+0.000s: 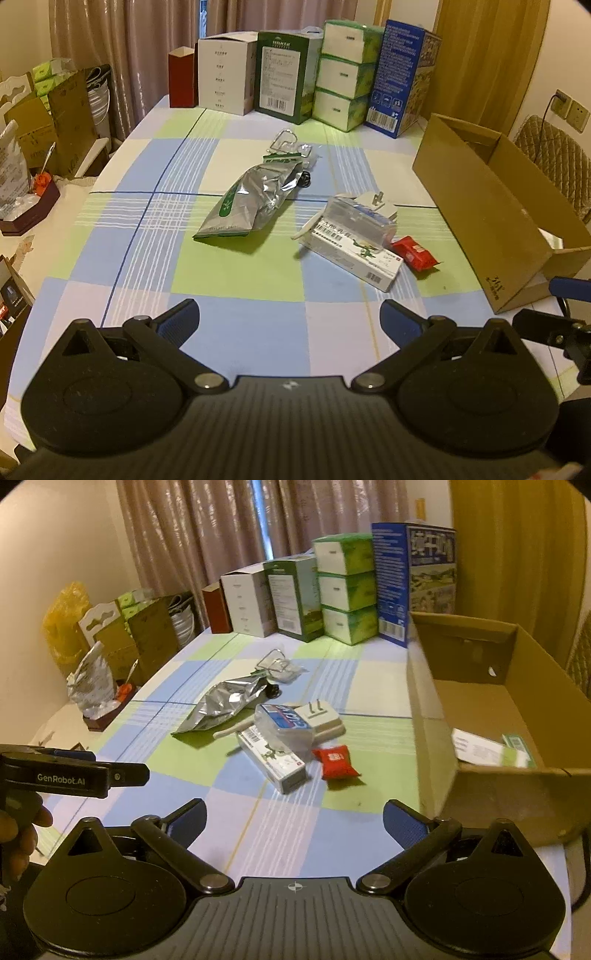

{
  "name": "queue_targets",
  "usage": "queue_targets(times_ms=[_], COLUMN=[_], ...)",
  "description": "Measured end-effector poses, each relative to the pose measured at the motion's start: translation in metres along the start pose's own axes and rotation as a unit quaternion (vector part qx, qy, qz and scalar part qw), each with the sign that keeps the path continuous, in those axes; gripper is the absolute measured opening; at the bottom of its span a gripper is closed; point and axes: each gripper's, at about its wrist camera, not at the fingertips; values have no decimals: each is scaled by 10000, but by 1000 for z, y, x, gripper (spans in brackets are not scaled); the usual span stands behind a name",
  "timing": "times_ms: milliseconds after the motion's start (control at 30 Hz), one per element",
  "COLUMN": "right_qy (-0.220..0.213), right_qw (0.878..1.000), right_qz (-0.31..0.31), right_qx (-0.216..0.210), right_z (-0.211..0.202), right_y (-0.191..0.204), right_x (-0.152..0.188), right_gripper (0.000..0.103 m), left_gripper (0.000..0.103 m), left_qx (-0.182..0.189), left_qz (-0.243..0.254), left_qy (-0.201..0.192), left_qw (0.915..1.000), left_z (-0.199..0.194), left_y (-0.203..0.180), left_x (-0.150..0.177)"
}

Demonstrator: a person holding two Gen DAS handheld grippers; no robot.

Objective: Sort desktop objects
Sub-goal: 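Close the right tool on the red candy packet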

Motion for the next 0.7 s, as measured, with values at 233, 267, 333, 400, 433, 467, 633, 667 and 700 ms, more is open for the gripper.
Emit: queue_targets(times_ms=[233,267,333,400,433,467,633,667,700], right_qy=[40,45,99,137,158,182,302,334,371], right_qw=[9992,9988,9983,9979,9977,9973,9952,9946,9944], right_qz=[-340,-408,-464,-501,-526,-573,-780,-831,-850], right_qx=[203,260,328,396,407,424,516,518,501], right_z=[47,55,71,87,95,103,137,143,147], right_y=[-4,-5,-10,-15,-17,-19,-29,-31,-33], right_x=[4,5,5,5,5,5,7,8,8], right_gripper=[65,62,58,54,52,52,51,51,51], left_gripper=[102,102,102,102,102,102,102,102,102], left_qx=[-9,1,28,83,107,131,205,218,231], left_qz=[-10,-24,-43,-40,-39,-46,-88,-102,-116], left_qy=[72,81,95,95,106,117,173,187,203], left_qw=[10000,10000,9999,9999,9999,9998,9996,9995,9995], left_z=[27,31,39,46,50,54,74,77,81], left_y=[8,9,10,10,10,10,11,11,12], left_x=[1,1,2,2,3,3,5,6,6])
Point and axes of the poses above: each gripper's, at about its wrist camera, not at the fingertips, and z roughly the way its jaws point, y to its left, x to its underside, and after that the axes turned 11 degrees about -y, right-handed
